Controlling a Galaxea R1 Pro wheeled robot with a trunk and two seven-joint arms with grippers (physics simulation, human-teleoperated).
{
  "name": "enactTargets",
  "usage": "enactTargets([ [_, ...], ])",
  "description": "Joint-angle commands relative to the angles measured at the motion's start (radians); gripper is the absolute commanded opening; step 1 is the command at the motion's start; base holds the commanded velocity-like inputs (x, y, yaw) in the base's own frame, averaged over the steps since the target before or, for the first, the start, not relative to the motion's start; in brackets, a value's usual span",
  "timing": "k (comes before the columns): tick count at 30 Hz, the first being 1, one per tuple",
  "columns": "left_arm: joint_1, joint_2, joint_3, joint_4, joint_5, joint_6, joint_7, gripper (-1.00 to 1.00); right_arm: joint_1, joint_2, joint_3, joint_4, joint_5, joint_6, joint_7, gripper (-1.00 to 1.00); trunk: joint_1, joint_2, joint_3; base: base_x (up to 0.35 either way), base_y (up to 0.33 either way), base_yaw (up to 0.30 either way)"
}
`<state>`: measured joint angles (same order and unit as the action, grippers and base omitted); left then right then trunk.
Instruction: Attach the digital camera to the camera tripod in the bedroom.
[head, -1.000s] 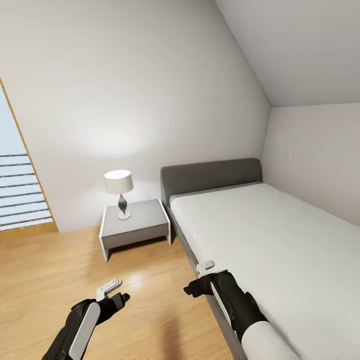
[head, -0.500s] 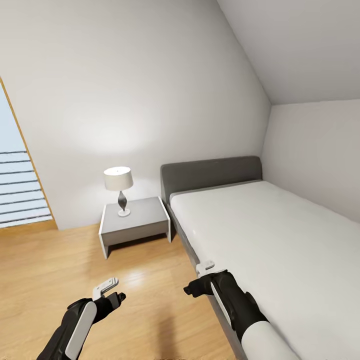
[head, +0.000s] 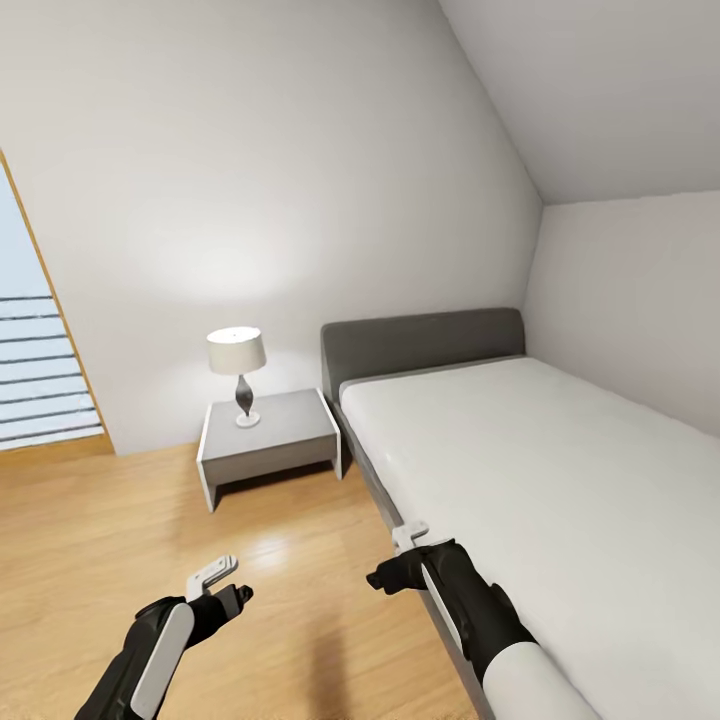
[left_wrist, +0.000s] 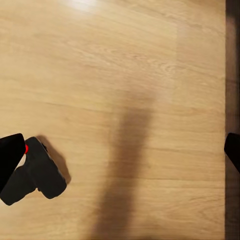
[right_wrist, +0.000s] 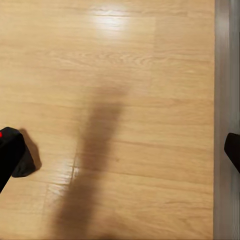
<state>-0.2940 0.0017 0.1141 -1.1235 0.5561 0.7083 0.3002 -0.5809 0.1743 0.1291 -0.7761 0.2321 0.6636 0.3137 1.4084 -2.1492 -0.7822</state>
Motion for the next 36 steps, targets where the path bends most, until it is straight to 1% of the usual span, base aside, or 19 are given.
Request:
enactTargets([
  [1, -0.001, -0.001, 0.000, -0.002, 0.009, 0.003, 0.009, 1.00, 0.000, 0.000, 0.000, -0.002, 0.010, 0.004, 0.008, 1.00, 0.004, -0.008, -0.004, 0.000, 0.000, 0.000],
  [6, -0.001, -0.003, -0.001, -0.005, 0.004, 0.003, 0.008, 1.00, 0.000, 0.000, 0.000, -0.003, 0.010, 0.004, 0.008, 1.00, 0.023, -0.043, -0.020, 0.000, 0.000, 0.000],
  [13, -0.001, -0.003, -0.001, -0.003, 0.007, 0.002, 0.007, 1.00, 0.000, 0.000, 0.000, -0.003, 0.011, 0.004, 0.008, 1.00, 0.050, -0.092, -0.042, 0.000, 0.000, 0.000],
  [28, -0.001, -0.005, -0.001, -0.017, 0.002, 0.004, 0.008, 1.00, 0.000, 0.000, 0.000, -0.003, 0.011, 0.003, 0.008, 1.00, 0.107, -0.197, -0.089, 0.000, 0.000, 0.000],
  [31, -0.001, -0.003, -0.001, -0.014, 0.001, 0.006, 0.008, 1.00, 0.000, 0.000, 0.002, -0.062, 0.010, 0.019, 0.020, 1.00, 0.119, -0.218, -0.098, 0.000, 0.000, 0.000],
  [32, -0.001, -0.002, -0.001, -0.014, 0.001, 0.006, 0.008, 1.00, 0.000, 0.000, 0.003, -0.099, 0.009, 0.040, 0.028, 1.00, 0.123, -0.225, -0.101, 0.000, 0.000, 0.000],
  [36, -0.001, -0.001, -0.001, -0.015, 0.001, 0.006, 0.008, 1.00, 0.000, 0.000, 0.004, -0.182, 0.009, 0.095, 0.056, 1.00, 0.138, -0.253, -0.114, 0.000, 0.000, 0.000],
])
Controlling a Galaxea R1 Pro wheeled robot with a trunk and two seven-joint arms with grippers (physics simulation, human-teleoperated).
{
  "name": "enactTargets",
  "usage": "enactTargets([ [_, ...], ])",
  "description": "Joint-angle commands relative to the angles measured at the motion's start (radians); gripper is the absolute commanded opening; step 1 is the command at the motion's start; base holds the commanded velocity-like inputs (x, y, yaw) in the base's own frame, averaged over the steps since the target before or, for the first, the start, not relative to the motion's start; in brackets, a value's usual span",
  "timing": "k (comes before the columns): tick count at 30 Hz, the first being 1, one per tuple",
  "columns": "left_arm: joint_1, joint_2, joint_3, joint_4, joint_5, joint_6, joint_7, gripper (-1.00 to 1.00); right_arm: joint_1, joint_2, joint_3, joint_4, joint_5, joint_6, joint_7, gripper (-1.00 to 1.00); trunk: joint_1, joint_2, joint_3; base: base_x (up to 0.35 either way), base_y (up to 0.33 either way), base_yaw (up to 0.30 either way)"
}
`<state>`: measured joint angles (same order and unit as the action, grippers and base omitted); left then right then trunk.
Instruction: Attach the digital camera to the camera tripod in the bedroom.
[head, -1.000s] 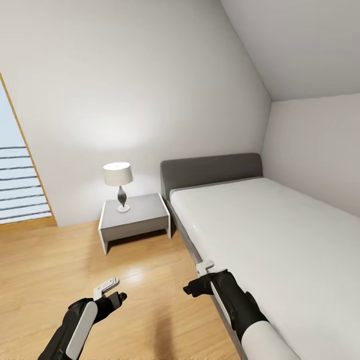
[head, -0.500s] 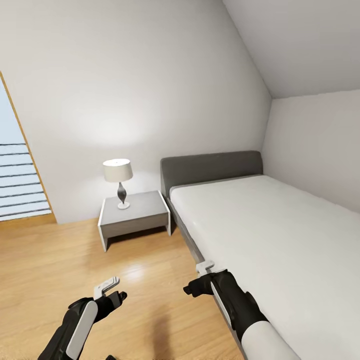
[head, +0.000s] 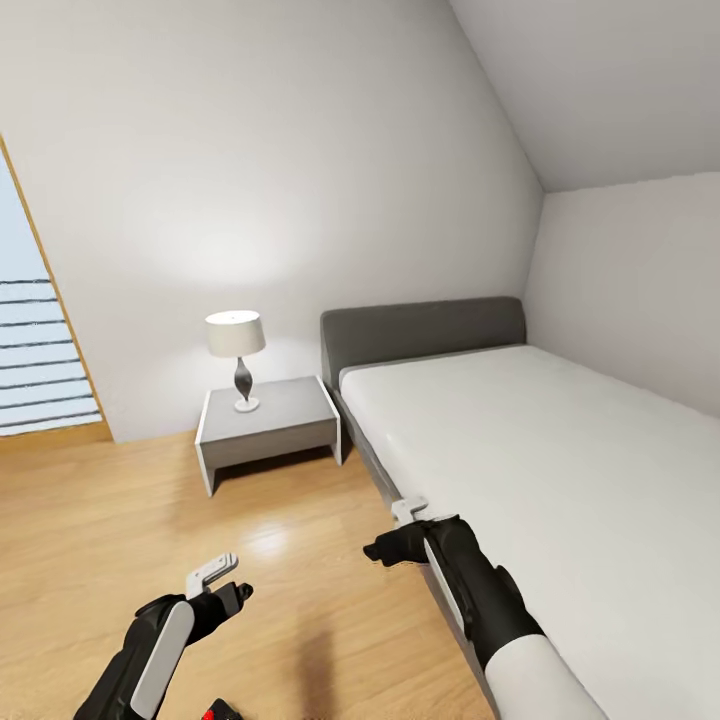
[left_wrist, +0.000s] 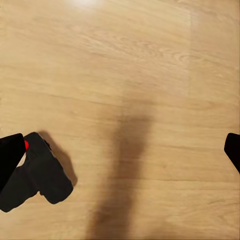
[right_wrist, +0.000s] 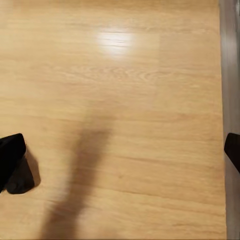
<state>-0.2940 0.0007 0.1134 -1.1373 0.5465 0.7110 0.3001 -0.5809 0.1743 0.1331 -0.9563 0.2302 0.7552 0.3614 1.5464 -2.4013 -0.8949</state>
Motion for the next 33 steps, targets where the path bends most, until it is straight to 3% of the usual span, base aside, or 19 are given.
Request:
enactTargets([
  [1, 0.000, 0.000, 0.000, -0.002, 0.011, 0.003, 0.008, 1.00, 0.000, 0.000, 0.000, -0.023, 0.011, 0.017, 0.018, 1.00, 0.004, -0.008, -0.004, 0.000, 0.000, 0.000],
  [4, 0.000, 0.000, 0.000, -0.001, 0.011, 0.003, 0.008, 1.00, 0.000, 0.000, 0.001, -0.113, 0.011, 0.057, 0.087, 1.00, 0.015, -0.029, -0.014, 0.000, 0.000, 0.000],
  [9, 0.000, 0.001, 0.000, -0.002, 0.012, 0.002, 0.008, 1.00, 0.000, 0.000, 0.002, -0.170, 0.012, 0.082, 0.161, 1.00, 0.034, -0.064, -0.029, 0.000, 0.000, 0.000],
  [14, 0.000, 0.001, 0.000, -0.002, 0.012, 0.001, 0.008, 1.00, 0.000, 0.000, 0.002, -0.175, 0.012, 0.085, 0.172, 1.00, 0.054, -0.099, -0.045, 0.000, 0.000, 0.000],
  [33, 0.000, 0.001, 0.000, 0.002, 0.012, 0.003, 0.008, 1.00, 0.000, 0.000, 0.003, -0.177, 0.013, 0.088, 0.174, 1.00, 0.062, -0.103, -0.119, 0.000, 0.000, 0.000],
])
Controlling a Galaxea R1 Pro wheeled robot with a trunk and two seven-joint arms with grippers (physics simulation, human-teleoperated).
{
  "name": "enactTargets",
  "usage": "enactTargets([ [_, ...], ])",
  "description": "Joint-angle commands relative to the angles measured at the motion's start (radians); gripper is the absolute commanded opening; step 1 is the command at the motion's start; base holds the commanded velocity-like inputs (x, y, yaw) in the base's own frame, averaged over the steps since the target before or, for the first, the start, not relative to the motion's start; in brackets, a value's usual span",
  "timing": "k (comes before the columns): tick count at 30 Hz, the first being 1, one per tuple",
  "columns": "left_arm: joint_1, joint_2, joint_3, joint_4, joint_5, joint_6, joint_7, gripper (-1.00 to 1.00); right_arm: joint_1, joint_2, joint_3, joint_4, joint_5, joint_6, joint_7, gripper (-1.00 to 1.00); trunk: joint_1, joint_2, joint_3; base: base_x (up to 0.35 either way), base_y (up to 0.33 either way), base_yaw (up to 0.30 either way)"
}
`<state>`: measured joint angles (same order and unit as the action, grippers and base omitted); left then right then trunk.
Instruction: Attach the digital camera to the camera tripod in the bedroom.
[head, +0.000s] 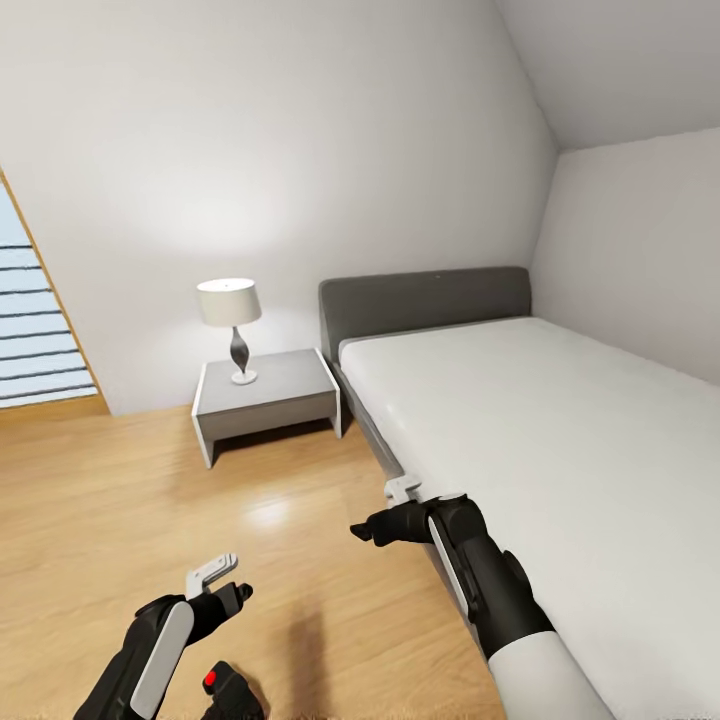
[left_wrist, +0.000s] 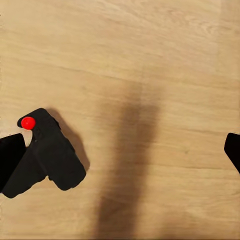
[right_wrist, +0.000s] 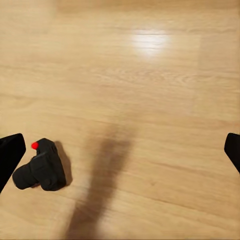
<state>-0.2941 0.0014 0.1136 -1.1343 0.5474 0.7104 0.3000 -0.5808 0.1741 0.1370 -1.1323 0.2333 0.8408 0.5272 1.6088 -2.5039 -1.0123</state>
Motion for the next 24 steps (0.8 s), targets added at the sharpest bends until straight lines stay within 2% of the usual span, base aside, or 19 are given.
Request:
enactTargets([
  [1, 0.000, 0.000, 0.000, -0.001, 0.010, 0.003, 0.008, 1.00, -0.001, 0.000, 0.000, -0.001, 0.010, 0.003, 0.008, 1.00, 0.000, -0.001, -0.005, 0.000, 0.000, 0.000],
  [24, 0.000, 0.001, 0.000, 0.004, 0.008, 0.007, 0.010, 1.00, -0.001, 0.000, 0.000, 0.000, 0.011, 0.003, 0.005, 1.00, 0.011, -0.006, -0.094, 0.000, 0.000, 0.000],
])
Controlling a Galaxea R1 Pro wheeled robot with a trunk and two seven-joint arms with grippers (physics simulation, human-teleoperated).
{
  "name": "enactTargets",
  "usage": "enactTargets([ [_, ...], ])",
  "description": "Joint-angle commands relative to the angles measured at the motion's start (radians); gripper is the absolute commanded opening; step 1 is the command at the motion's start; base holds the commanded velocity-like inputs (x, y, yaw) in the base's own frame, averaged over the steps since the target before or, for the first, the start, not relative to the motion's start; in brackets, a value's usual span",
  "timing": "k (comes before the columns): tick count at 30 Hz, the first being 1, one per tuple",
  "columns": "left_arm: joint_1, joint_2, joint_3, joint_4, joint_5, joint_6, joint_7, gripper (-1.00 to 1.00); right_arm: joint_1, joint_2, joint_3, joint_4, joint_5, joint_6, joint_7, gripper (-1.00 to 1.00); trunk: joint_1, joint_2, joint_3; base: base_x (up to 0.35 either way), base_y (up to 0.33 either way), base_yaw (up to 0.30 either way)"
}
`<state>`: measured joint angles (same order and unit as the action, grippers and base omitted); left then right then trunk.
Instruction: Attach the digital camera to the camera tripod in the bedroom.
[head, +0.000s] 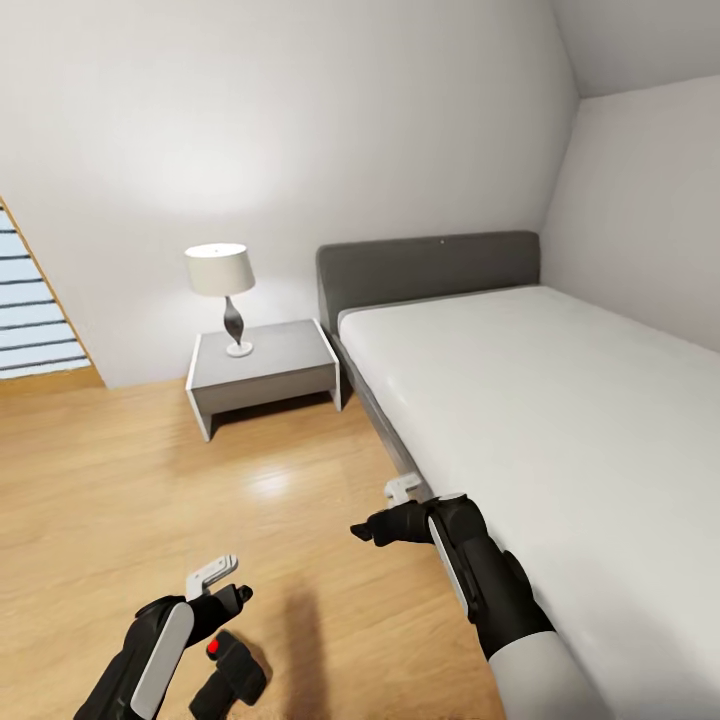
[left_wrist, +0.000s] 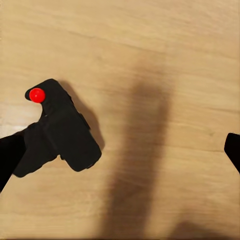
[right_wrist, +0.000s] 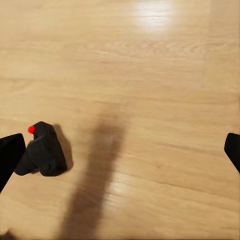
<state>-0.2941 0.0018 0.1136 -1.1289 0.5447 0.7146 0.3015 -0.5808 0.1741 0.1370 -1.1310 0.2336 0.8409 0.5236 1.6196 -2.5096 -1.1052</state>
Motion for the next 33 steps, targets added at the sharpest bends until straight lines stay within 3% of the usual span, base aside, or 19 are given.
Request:
enactTargets([
  [1, 0.000, 0.000, 0.000, -0.001, 0.011, 0.004, 0.008, 1.00, -0.001, 0.000, -0.001, -0.001, 0.010, 0.002, 0.008, 1.00, 0.000, -0.001, -0.005, 0.000, 0.000, 0.000],
  [33, 0.000, -0.009, 0.000, -0.009, 0.011, 0.003, 0.012, 1.00, -0.001, 0.000, -0.002, 0.005, 0.011, 0.001, 0.007, 1.00, 0.015, -0.008, -0.129, 0.000, 0.000, 0.000],
])
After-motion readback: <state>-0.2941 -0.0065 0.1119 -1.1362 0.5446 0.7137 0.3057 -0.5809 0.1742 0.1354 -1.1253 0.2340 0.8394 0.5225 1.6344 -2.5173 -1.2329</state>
